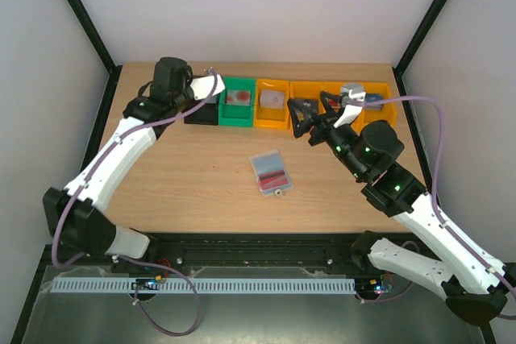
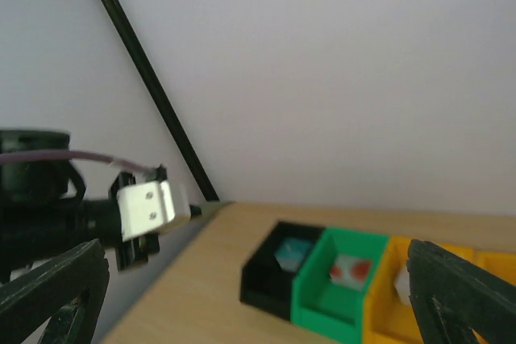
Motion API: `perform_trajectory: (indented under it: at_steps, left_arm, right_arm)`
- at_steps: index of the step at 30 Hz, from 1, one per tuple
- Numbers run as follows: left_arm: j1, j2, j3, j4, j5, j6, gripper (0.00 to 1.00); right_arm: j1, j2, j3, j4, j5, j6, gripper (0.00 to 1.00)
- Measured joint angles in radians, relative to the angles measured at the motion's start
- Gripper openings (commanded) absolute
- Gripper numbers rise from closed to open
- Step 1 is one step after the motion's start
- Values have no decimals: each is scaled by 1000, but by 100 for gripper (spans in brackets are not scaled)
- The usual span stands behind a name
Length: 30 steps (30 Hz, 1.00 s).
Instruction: Take the credit cards out of the card holder
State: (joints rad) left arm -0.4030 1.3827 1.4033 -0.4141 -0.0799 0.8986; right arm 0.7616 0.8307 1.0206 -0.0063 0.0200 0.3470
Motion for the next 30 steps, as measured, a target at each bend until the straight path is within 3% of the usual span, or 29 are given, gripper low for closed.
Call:
perform_trajectory:
  at_steps: [6, 12, 20, 25, 30]
  left_arm:
    - [112, 140, -8, 79, -72, 237, 2]
    - [165, 343, 201, 24, -12, 370, 2]
    - [206, 643, 467, -34, 74, 438, 2]
    - [215, 755, 472, -31, 80, 446, 2]
    - [212, 774, 384, 51, 72, 445, 2]
  right_arm:
    - [0, 1, -1, -141, 1, -63, 99]
    - [0, 4, -1, -170, -6, -100, 99]
    - [0, 74, 10, -148, -55, -127, 99]
    - [0, 94, 12, -115, -68, -143, 99]
    - [0, 83, 13, -83, -70, -163, 99]
